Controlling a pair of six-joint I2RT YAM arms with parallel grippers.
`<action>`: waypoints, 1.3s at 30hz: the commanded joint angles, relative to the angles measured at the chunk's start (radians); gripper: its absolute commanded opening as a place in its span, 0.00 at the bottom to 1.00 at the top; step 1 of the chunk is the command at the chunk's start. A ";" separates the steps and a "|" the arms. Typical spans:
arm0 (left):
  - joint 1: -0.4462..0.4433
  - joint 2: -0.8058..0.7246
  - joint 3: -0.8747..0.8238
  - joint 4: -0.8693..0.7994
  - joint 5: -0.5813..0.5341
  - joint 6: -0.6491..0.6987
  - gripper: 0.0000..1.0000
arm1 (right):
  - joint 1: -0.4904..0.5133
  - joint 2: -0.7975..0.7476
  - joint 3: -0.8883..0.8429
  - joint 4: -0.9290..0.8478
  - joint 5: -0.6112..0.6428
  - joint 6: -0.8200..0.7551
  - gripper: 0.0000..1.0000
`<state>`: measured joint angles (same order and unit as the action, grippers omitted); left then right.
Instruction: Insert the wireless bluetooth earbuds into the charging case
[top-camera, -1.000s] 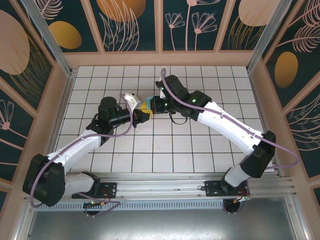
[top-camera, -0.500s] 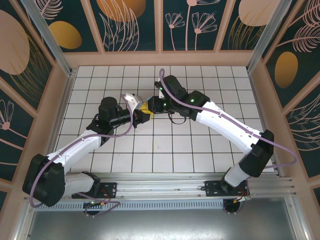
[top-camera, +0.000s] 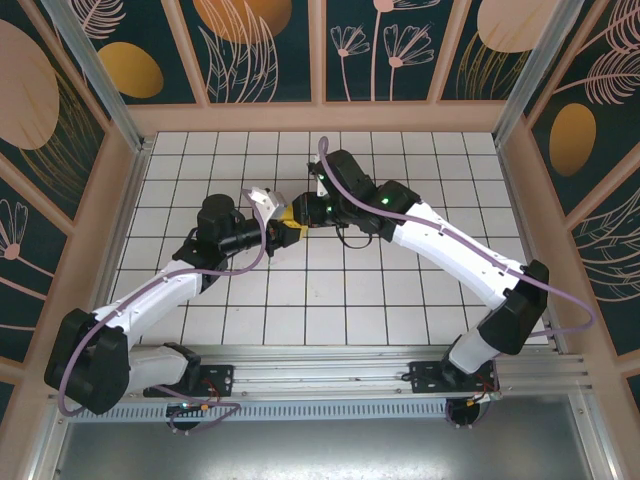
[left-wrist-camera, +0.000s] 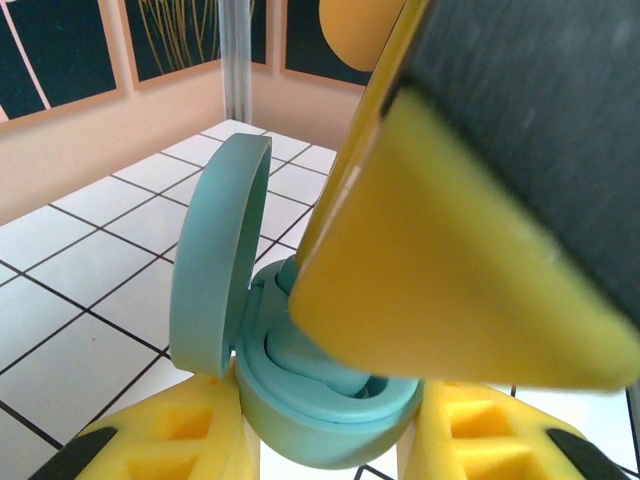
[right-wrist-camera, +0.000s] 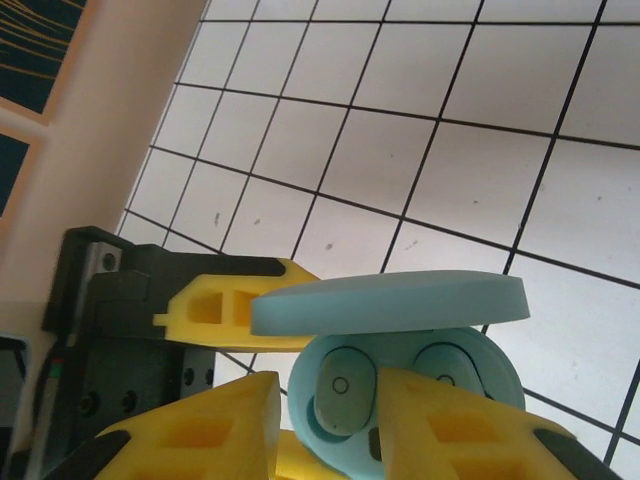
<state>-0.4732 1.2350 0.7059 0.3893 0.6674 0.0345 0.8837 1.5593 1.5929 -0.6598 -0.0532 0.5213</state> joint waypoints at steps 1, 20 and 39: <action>-0.005 -0.016 0.009 0.007 0.000 0.017 0.20 | 0.007 -0.085 0.052 -0.004 -0.004 -0.043 0.31; -0.002 -0.025 0.024 -0.018 0.048 0.006 0.21 | -0.169 -0.027 -0.023 0.115 -0.102 -0.154 0.33; -0.003 -0.018 0.024 0.034 0.059 -0.041 0.22 | -0.230 -0.335 -0.416 0.242 -0.220 -0.056 0.42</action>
<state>-0.4732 1.2312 0.7067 0.3668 0.6987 0.0147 0.6704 1.2957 1.2137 -0.4911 -0.2565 0.4187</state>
